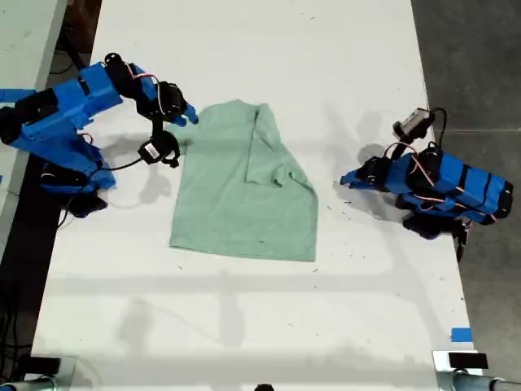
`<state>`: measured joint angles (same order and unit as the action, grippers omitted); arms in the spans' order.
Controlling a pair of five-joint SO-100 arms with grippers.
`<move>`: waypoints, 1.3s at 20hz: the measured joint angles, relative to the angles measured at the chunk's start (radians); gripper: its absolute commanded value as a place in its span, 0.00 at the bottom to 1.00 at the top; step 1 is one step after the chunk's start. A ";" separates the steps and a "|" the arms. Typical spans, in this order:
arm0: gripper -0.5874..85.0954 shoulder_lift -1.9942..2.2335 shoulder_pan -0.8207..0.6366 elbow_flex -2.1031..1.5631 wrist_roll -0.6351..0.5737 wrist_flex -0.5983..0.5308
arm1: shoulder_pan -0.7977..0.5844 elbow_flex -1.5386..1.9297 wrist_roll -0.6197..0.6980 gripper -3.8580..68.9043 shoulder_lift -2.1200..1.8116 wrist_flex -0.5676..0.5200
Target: Fold t shirt
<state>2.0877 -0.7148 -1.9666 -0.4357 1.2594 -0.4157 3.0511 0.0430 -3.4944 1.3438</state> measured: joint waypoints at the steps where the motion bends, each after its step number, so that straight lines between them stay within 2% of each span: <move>1: 0.25 -0.061 -0.021 0.021 -0.028 0.008 | 0.000 0.000 0.000 0.18 0.000 0.000; 3: 0.22 -0.160 -0.054 0.035 -0.063 0.011 | 0.000 0.000 0.000 0.18 0.000 0.000; 10: 0.30 -0.213 -0.210 -0.038 -0.077 -0.054 | 0.000 0.000 0.000 0.19 0.000 0.000; 14: 0.30 -0.341 -0.265 -0.071 -0.086 -0.118 | 0.000 0.000 0.000 0.19 0.000 0.000; 15: 0.28 -0.365 -0.273 -0.086 -0.086 -0.147 | 0.000 0.000 0.000 0.19 0.000 0.000; 16: 0.13 -0.379 -0.276 -0.107 -0.084 -0.158 | 0.000 0.000 0.000 0.19 0.000 0.000; 18: 0.01 -0.383 -0.281 -0.155 -0.081 -0.210 | 0.000 0.000 0.000 0.19 0.000 0.000; 22: 0.01 -0.357 -0.282 -0.172 -0.077 -0.241 | 0.000 0.000 0.000 0.19 0.000 0.000; 24: 0.01 -0.284 -0.264 -0.143 -0.055 -0.178 | 0.000 0.000 0.000 0.19 0.000 0.000; 26: 0.01 -0.236 -0.167 -0.015 -0.021 -0.080 | 0.000 0.000 0.000 0.19 0.000 0.000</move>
<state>1.8515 -0.8820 -1.9819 -0.4571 1.1796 -0.4157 3.0511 0.0430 -3.4944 1.3438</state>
